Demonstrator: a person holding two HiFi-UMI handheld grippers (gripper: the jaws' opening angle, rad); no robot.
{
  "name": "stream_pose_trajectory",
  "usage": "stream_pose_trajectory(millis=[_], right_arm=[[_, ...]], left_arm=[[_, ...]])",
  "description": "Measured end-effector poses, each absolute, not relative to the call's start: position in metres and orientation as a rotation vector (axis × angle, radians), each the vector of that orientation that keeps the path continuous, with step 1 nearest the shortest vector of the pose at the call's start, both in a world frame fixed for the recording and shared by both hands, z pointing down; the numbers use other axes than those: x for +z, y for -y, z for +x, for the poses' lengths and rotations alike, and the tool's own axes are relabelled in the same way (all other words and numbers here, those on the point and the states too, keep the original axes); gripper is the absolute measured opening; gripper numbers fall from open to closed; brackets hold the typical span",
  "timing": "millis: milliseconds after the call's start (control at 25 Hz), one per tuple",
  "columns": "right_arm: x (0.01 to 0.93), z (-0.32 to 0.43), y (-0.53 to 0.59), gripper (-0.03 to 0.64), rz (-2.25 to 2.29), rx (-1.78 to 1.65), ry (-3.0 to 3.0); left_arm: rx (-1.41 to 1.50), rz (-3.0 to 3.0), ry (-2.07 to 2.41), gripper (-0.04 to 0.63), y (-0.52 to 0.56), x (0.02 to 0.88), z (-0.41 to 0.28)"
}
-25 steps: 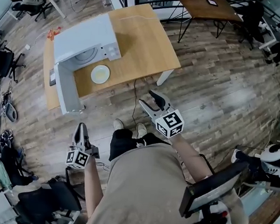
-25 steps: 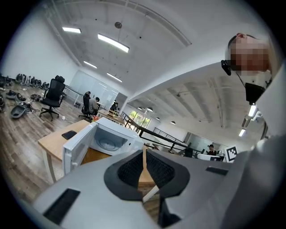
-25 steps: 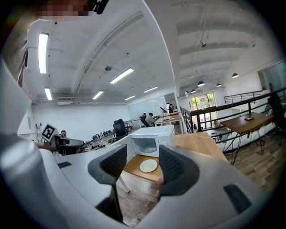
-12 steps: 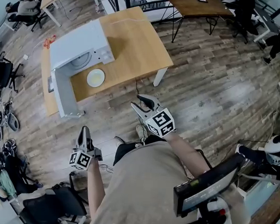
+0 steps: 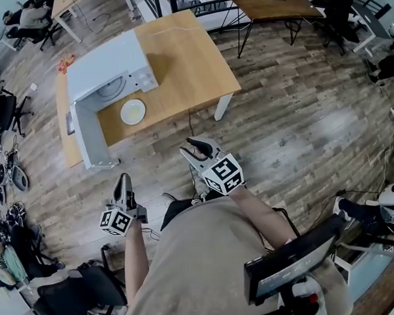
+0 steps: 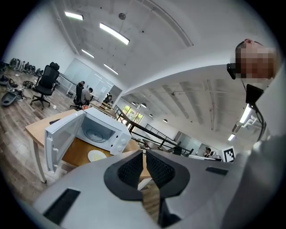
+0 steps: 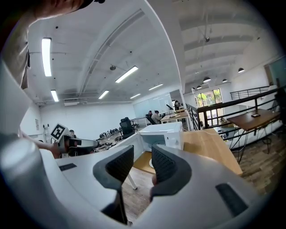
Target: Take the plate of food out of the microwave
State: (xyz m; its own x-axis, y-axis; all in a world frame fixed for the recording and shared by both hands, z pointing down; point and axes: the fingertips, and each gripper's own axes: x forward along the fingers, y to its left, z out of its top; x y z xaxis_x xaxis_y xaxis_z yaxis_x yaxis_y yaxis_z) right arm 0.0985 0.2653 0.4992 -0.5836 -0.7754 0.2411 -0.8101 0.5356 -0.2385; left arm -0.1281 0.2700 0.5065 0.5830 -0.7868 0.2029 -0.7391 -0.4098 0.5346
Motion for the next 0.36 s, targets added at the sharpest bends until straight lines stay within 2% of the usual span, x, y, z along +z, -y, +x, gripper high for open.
stream_pose_trajectory(millis=[360], right_arm=[[0.499, 0.102, -0.253, 0.123, 1.342, 0.530, 2.691]], left_arm=[[-0.127, 2.248, 1.170, 0.008, -0.255, 0.503, -0.103]])
